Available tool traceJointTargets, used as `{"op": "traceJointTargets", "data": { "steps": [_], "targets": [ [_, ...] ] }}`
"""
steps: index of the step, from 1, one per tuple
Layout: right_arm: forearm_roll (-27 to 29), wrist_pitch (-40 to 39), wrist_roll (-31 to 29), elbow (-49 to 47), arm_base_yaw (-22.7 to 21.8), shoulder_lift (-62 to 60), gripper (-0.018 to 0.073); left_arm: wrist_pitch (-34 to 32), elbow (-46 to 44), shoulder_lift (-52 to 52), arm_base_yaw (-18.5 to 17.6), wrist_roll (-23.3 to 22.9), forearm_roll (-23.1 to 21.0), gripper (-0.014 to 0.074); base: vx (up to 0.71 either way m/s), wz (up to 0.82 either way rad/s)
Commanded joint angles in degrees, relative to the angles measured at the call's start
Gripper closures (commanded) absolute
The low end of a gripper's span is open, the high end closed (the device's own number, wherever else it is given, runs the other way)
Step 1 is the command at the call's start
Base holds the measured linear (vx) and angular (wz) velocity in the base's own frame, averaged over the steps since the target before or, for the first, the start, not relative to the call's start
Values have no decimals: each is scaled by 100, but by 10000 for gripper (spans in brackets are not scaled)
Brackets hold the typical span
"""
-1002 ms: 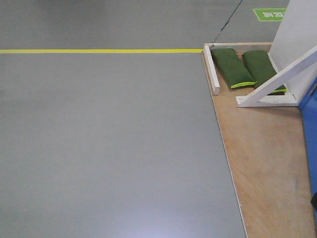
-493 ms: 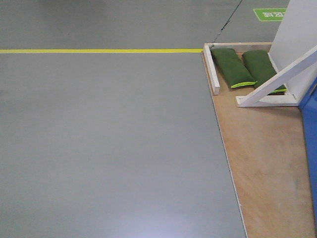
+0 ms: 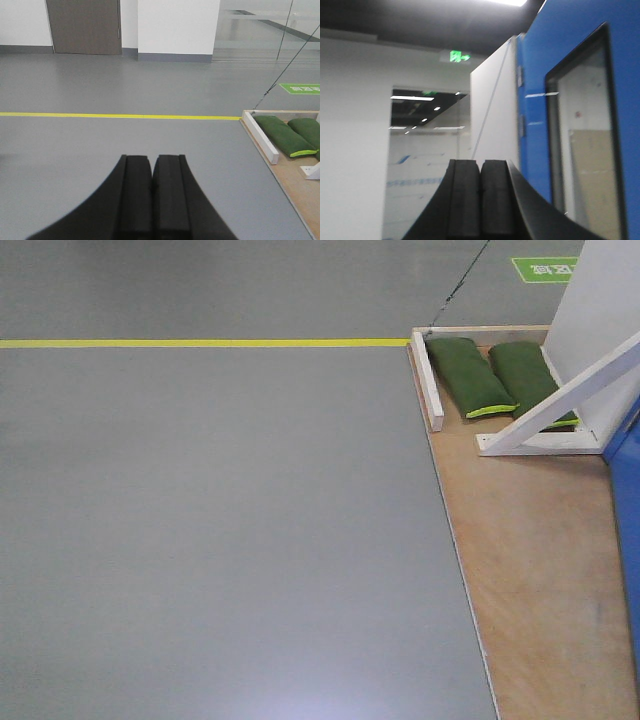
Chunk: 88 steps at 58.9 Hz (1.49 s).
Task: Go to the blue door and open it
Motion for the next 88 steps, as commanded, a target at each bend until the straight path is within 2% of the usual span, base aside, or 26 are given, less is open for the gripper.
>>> {"op": "traceJointTargets", "data": {
  "steps": [1, 9, 14, 18, 21, 31, 37, 42, 52, 60, 64, 70, 76, 88],
  "targets": [
    [-52, -736, -20, -117, -574, 73, 561, -440, -113, -78, -2, -37, -33, 524, 0, 0],
    [-9, -975, -20, -94, -1601, 334, 561, -440, -113, -78, -2, -37, -33, 524, 0, 0],
    [236, -975, -20, -94, -2287, 537, 561, -440, -113, -78, -2, -37, -33, 524, 0, 0],
    [634, -969, -20, -94, -2912, 729, 561, -440, -113, -78, -2, -37, -33, 524, 0, 0],
    [1082, -969, -20, -94, -3421, 866, 561, -440, -113, -78, -2, -37, -33, 524, 0, 0],
    [3527, -948, -20, -94, -4831, 1500, 561, -440, -113, -78, -2, -37, -33, 524, 0, 0],
    [4193, -975, -20, -94, -5509, 1864, 561, -440, -113, -78, -2, -37, -33, 524, 0, 0],
    [4974, -1106, -25, -94, -5813, 2159, 561, -440, -113, -78, -2, -37, -33, 524, 0, 0],
    [7041, -1296, -25, -94, -5914, 2748, 561, -440, -113, -78, -2, -37, -33, 524, 0, 0],
    [8075, -645, -25, -94, -5907, 3247, 561, -440, -113, -78, -2, -37, -33, 524, 0, 0],
    [8254, -363, -25, -94, -5907, 3514, 561, -440, -113, -78, -2, -37, -33, 524, 0, 0],
    [8445, -340, -27, -94, -5907, 3861, 561, -440, -113, -78, -2, -37, -33, 524, 0, 0],
    [8912, -308, -46, -94, -5814, 4181, 561, -440, -113, -78, -2, -37, -33, 524, 0, 0],
    [9258, 89, -46, -94, -5139, 4380, 561, -440, -113, -78, -2, -37, -33, 524, 0, 0]
  ]
}}
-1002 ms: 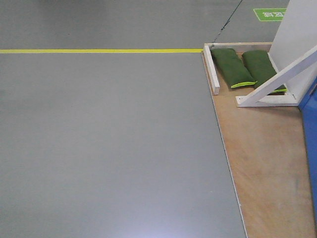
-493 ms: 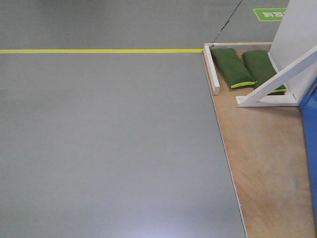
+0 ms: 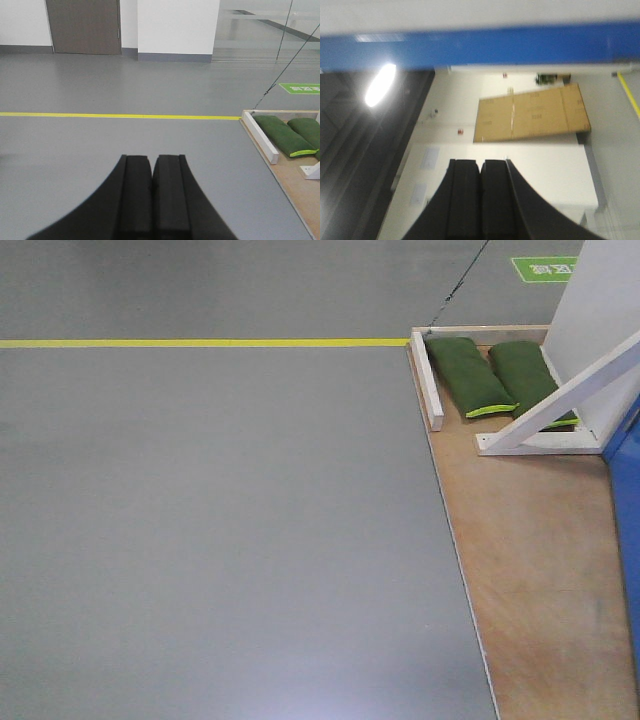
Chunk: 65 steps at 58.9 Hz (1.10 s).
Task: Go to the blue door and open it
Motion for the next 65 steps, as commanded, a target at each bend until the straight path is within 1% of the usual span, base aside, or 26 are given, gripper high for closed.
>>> {"op": "traceJointTargets", "data": {
  "steps": [1, 14, 20, 26, 32, 37, 42, 46, 50, 56, 65],
  "targets": [
    [266, 395, -47, -190, 392, -333, 561, -440, -113, -78, -2, -37, -33, 524, 0, 0],
    [247, 537, -47, -190, 1228, -333, 561, -440, -113, -78, -2, -37, -33, 524, 0, 0],
    [252, 655, -47, -190, 1475, -377, 561, -440, -113, -78, -2, -37, -33, 524, 0, -1],
    [252, 965, -47, -190, 1683, -442, 561, -440, -113, -78, -2, -37, -33, 524, -1, -3],
    [258, 1478, -47, -195, 1809, -511, 561, -440, -113, -78, -2, -37, -33, 524, -1, -5],
    [264, 2237, -47, -195, 1815, -581, 561, -440, -113, -78, -2, -37, -33, 524, -2, -8],
    [274, 3164, -47, -195, 1815, -632, 561, -440, -113, -78, -2, -37, -33, 524, -2, -9],
    [274, 3686, -47, -195, 1815, -644, 561, -440, -113, -78, -2, -37, -33, 524, -2, -10],
    [269, 3996, -47, -195, 1825, -644, 561, -440, -113, -78, -2, -37, -33, 524, -2, -9],
    [255, 3974, -47, -195, 1913, -644, 561, -440, -113, -78, -2, -37, -33, 524, 0, -7],
    [267, 3533, -47, -195, 2089, -711, 561, -440, -113, -78, -2, -37, -33, 524, 0, -3]
  ]
}}
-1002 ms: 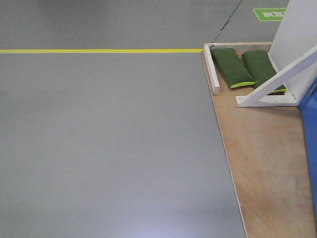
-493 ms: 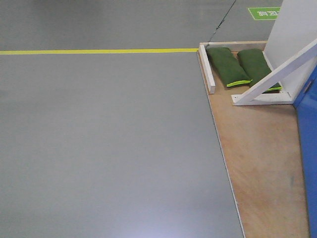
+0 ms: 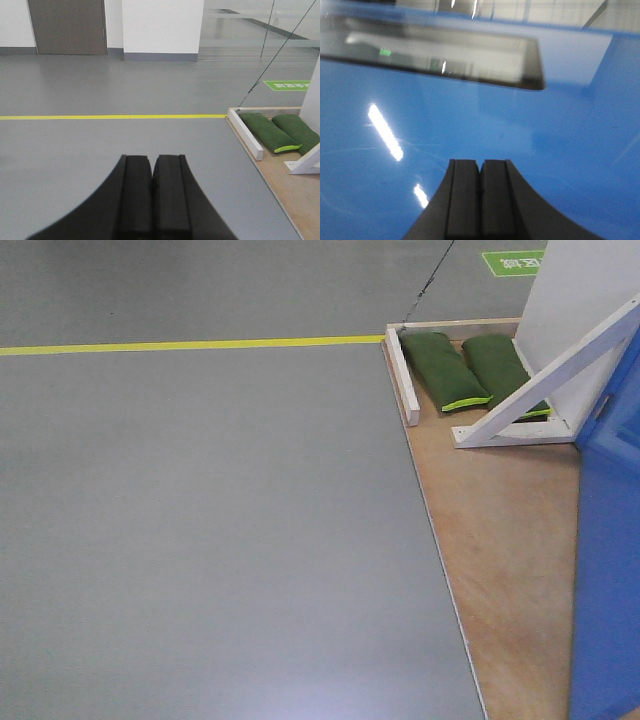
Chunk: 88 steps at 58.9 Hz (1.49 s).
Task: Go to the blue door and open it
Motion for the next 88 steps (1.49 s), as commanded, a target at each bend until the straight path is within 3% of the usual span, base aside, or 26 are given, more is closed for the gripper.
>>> {"op": "traceJointTargets", "data": {
  "steps": [1, 17, 36, 52, 58, 70, 88],
  "targets": [
    [343, 32, -12, -214, 484, -351, 561, -440, -113, -78, -2, -37, -33, 524, 0, 0],
    [304, 82, -12, -214, 1174, -516, 561, -440, -113, -78, -2, -37, -33, 524, 0, 0],
    [260, 1094, -12, -214, 2002, -721, 561, -440, -113, -78, -2, -37, -33, 524, 0, 0],
    [-933, 1067, -12, -214, 2794, -721, 561, -440, -113, -78, -2, -37, -33, 524, 0, 0],
    [-972, 1012, -12, -214, 3024, -721, 561, -440, -113, -78, -2, -37, -33, 524, 0, 0],
    [-1083, 365, -12, -214, 3450, -721, 561, -440, -113, -78, -2, -37, -33, 524, 0, 0],
    [-1428, -1341, -12, -214, 4051, -690, 561, -440, -113, -78, -2, -37, -33, 524, 0, 0]
  ]
}}
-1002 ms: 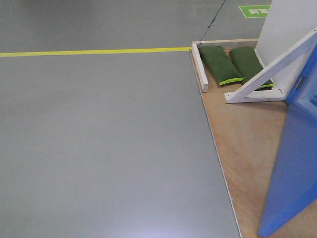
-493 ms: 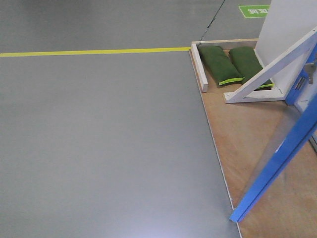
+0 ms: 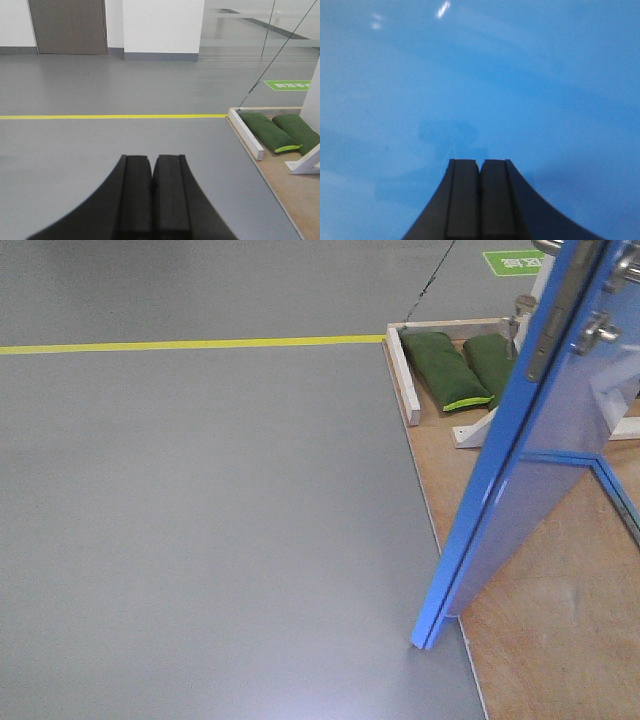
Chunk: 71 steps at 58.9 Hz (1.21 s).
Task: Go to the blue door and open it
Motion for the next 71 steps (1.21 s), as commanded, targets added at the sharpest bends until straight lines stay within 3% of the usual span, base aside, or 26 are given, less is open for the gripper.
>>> {"op": "traceJointTargets", "data": {
  "steps": [1, 30, 71],
  "targets": [
    [135, -547, -88, -178, 135, -250, 561, -446, -113, -78, -2, -37, -33, 524, 0, 0],
    [127, -800, -88, -178, 749, 211, 561, -446, -113, -78, -2, -37, -33, 524, 0, 0],
    [139, -1097, -88, -178, 749, 339, 561, -446, -113, -78, -2, -37, -33, 524, 0, 0]
  ]
}}
